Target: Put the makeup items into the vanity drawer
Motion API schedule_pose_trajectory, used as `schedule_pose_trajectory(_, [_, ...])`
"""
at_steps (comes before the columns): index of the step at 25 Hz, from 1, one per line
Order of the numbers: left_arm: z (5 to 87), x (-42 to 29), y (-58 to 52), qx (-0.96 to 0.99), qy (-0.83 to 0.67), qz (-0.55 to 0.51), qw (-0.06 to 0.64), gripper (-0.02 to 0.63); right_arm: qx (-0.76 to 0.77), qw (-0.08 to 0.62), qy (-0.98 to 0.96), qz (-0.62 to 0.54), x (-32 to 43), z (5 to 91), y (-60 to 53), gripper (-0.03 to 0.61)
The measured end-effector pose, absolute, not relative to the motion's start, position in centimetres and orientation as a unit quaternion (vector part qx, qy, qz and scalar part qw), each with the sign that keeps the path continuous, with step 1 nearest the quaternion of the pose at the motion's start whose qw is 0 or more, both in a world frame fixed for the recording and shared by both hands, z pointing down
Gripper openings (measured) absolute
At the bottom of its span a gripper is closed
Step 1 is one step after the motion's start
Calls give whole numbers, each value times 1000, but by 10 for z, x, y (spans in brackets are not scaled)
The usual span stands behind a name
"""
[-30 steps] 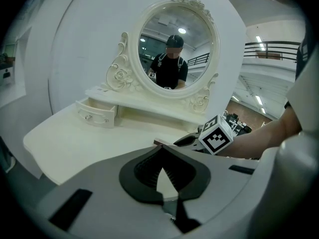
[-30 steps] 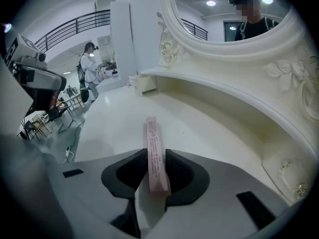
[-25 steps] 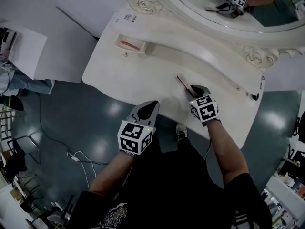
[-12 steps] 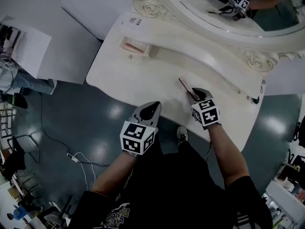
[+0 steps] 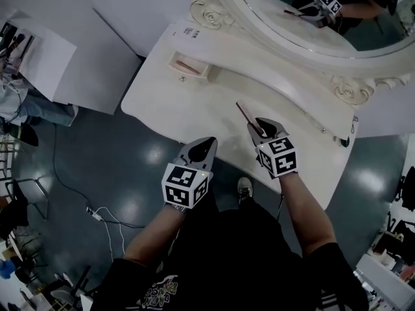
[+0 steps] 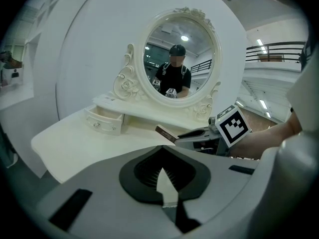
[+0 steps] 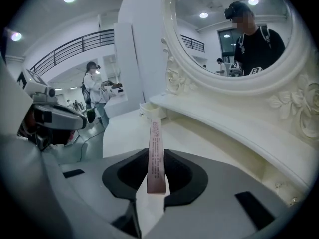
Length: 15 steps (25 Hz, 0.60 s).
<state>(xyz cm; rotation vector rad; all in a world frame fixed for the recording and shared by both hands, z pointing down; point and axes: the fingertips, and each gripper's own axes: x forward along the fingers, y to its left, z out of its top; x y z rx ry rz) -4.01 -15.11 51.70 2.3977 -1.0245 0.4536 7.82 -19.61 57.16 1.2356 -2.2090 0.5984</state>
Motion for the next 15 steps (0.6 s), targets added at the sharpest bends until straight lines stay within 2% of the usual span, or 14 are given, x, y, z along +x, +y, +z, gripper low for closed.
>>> schedule_pose_trajectory(15, [486, -70, -167, 875, -409, 143, 218, -3, 431, 207, -864, 160, 12, 486, -227, 110])
